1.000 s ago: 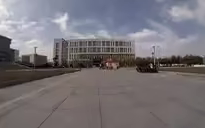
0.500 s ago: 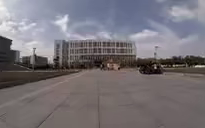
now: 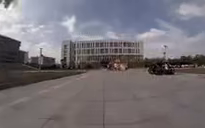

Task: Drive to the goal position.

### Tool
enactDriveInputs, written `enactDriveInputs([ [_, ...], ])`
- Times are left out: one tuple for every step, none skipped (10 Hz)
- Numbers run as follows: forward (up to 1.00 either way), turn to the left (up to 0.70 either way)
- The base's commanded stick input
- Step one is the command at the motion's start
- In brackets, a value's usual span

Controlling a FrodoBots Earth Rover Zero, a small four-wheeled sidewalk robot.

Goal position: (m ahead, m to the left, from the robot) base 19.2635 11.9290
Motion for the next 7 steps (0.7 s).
enactDriveInputs([
  [1.00,0.00],
  [1.00,0.00],
  [1.00,0.00],
  [1.00,0.00],
  [1.00,0.00],
  [1.00,0.00],
  [1.00,0.00],
])
